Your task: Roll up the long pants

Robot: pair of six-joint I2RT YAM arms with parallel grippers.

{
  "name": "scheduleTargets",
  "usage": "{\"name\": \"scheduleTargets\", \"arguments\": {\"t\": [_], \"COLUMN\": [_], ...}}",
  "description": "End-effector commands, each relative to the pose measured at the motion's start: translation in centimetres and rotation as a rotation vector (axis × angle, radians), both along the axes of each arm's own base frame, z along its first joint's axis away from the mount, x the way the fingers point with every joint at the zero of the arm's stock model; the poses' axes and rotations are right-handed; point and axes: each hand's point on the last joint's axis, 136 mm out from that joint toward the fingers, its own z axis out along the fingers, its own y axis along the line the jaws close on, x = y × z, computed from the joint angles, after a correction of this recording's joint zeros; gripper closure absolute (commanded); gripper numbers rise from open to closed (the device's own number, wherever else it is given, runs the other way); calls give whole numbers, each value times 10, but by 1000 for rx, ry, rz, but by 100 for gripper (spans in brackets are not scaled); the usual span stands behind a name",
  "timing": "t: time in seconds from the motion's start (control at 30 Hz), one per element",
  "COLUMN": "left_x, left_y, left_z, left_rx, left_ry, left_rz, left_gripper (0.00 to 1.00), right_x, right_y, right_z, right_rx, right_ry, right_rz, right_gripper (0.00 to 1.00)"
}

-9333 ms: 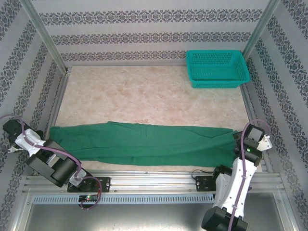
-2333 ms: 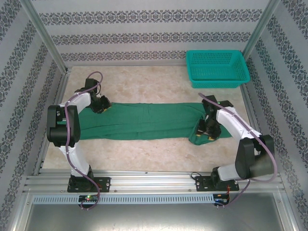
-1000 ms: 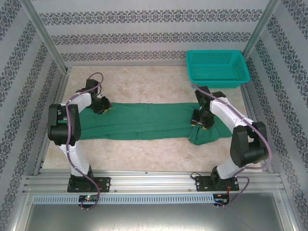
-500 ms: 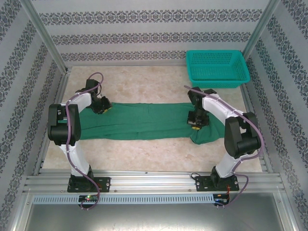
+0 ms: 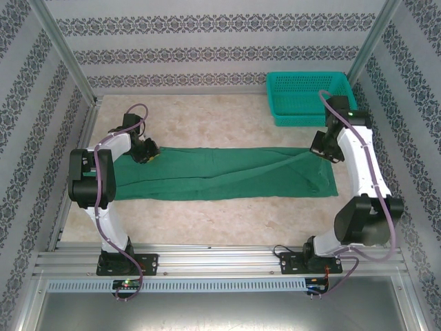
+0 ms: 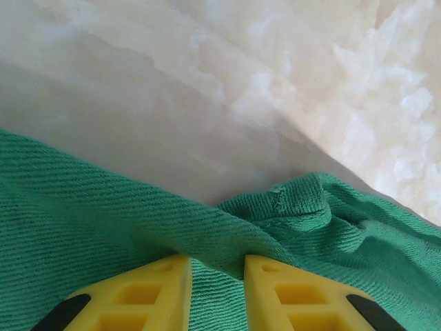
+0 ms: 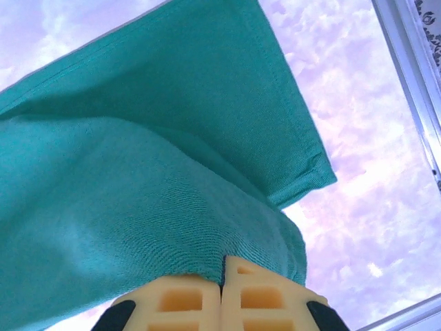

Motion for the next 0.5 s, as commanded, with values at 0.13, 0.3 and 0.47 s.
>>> {"name": "scheduleTargets", "arguments": {"t": [0.13, 0.3, 0.47], "left_x": [2, 3, 2], "left_y": [-2, -2, 0], "left_z": [4, 7, 9], "left_rx": [19, 18, 31], "left_ry": [-18, -25, -22], "left_rz": [-26, -24, -25], "left_gripper": [74, 74, 74], "right_x": [-28, -9, 43], "right_y": [8, -6, -39], "right_z": [22, 8, 26], "right_rx": [-13, -39, -158], "right_ry": [-11, 13, 65], "right_rz": [56, 54, 69], "right_gripper": [100, 100, 100]}}
